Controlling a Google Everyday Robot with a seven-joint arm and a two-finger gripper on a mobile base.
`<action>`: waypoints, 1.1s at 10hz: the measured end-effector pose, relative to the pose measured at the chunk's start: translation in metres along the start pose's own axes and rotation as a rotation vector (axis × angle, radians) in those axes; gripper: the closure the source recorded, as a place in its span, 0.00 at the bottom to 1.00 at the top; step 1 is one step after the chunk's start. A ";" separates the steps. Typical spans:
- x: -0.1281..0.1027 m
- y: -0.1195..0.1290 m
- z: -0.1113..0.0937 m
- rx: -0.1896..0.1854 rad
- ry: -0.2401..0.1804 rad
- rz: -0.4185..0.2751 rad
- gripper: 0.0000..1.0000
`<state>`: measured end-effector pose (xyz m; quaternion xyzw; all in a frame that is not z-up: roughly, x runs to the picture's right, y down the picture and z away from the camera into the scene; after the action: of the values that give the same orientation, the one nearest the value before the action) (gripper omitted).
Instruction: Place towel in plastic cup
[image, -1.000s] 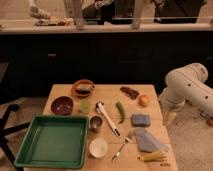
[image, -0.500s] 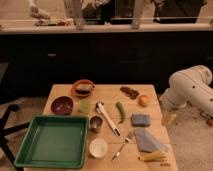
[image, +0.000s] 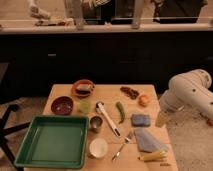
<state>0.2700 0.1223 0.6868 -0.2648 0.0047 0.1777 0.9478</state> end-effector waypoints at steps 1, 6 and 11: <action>0.000 0.001 0.003 -0.012 -0.021 0.002 0.20; -0.003 0.013 0.028 -0.073 -0.067 0.034 0.20; 0.002 0.033 0.057 -0.071 -0.053 0.126 0.20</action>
<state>0.2561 0.1783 0.7193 -0.2927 -0.0102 0.2438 0.9245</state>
